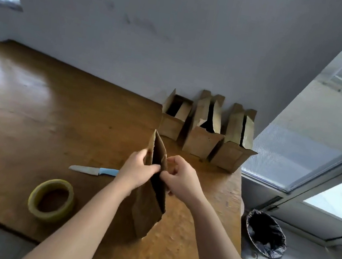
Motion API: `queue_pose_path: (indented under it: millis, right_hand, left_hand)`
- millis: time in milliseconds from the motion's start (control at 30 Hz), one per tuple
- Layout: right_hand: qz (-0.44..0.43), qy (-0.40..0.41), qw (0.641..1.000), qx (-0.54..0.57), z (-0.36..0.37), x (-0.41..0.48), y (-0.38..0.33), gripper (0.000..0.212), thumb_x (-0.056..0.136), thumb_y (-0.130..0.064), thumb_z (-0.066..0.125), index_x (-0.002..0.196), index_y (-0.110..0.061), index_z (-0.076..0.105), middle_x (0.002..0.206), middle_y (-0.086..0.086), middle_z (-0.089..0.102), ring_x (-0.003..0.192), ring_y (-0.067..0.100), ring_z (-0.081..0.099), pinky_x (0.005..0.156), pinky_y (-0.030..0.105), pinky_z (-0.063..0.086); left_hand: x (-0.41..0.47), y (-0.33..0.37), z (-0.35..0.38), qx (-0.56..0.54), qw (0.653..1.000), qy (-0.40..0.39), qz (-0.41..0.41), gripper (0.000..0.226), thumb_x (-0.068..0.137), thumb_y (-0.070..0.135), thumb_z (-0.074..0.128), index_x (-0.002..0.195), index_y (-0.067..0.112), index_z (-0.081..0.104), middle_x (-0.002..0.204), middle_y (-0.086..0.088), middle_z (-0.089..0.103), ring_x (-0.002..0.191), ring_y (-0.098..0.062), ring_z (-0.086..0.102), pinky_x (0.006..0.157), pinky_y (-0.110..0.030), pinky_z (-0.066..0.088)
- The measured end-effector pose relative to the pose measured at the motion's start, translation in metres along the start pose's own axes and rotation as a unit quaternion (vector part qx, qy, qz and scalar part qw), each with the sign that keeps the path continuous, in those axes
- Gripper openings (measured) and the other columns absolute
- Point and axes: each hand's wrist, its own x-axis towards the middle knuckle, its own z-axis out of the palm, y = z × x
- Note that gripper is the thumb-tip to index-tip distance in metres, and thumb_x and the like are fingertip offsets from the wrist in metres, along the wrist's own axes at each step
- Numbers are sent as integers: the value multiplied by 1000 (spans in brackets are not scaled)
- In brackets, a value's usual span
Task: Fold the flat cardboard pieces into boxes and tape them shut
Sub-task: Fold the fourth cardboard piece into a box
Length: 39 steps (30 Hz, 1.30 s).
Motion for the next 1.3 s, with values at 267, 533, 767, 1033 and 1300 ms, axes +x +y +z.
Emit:
queue_pose_path:
  millis: [267,533,767,1033,1300]
  right_hand:
    - [26,6,1000,-13,-18,2,10,52,88,-20,64,136,-18,41,100,-4,55,71,14,65,49,21,55]
    - [46,-60,997,-1,-26,-3,6,50,79,-14,66,126,-15,48,85,8,66,50,14,61,44,23,47]
    - [-12,-58,996,-67,-14,-4,4,68,77,-32,72,138,-22,44,142,2,40,119,19,49,81,26,51]
    - [-60,-135,989,2,4,-12,1,57,73,-47,69,126,-32,53,105,-16,60,95,6,58,68,18,49]
    - [-70,-145,987,13,18,-10,-5,78,71,-47,70,140,-24,42,125,-2,56,109,16,57,88,39,56]
  left_hand:
    - [-22,-1,-24,236,964,119,23,11,92,13,48,94,16,58,84,6,59,71,-12,55,50,-23,37]
    - [-46,-25,-55,301,950,79,-31,37,96,19,50,132,29,53,130,3,59,105,-20,61,85,-37,56]
    - [-51,-40,-58,263,943,201,-23,16,96,31,54,93,21,67,92,5,68,75,-12,57,58,-26,45]
    - [-63,-49,-66,24,952,305,-19,22,90,36,64,106,20,67,98,1,69,81,-17,69,72,-34,59]
    - [-97,-88,-37,23,928,346,134,22,91,7,59,84,29,61,88,7,67,84,-5,62,72,-13,49]
